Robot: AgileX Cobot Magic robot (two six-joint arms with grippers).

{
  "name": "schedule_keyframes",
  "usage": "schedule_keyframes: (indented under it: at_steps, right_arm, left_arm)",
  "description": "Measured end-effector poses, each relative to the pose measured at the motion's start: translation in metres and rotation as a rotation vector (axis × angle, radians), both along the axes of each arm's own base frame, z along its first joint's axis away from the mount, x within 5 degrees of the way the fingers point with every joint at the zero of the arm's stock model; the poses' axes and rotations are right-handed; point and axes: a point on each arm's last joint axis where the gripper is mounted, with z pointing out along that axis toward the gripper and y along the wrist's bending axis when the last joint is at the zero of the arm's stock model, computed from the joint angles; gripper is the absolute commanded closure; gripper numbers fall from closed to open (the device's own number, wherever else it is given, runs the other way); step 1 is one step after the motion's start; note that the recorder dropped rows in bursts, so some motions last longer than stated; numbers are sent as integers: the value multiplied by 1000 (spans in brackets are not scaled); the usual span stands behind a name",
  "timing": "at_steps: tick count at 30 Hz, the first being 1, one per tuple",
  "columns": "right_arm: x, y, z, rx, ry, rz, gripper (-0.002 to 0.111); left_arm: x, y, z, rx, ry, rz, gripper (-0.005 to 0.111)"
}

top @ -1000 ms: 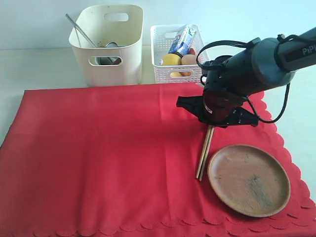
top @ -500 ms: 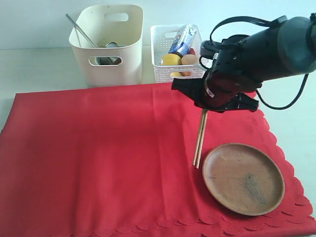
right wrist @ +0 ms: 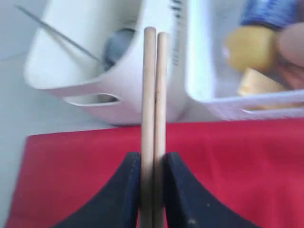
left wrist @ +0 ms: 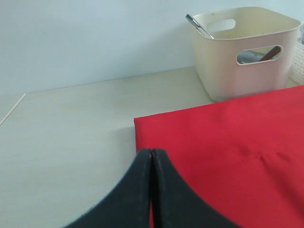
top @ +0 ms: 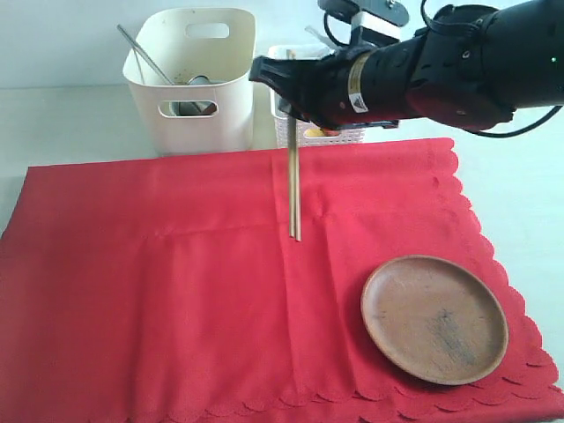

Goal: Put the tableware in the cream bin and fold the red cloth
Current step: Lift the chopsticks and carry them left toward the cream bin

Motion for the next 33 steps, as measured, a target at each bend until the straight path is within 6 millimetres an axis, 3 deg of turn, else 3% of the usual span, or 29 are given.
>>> schedule_keyframes:
  at_steps: [7, 12, 23, 33]
  right_arm:
    - [-6, 25, 32, 223, -312, 296, 108]
    - [0, 29, 39, 320, -438, 280, 108]
    - [52, 61, 45, 425, -614, 258, 108]
    - [105, 86, 35, 489, -735, 157, 108]
  left_arm:
    - [0, 0, 0, 0, 0, 0, 107]
    - [0, 0, 0, 0, 0, 0, 107]
    - [0, 0, 0, 0, 0, 0, 107]
    - [0, 0, 0, 0, 0, 0, 107]
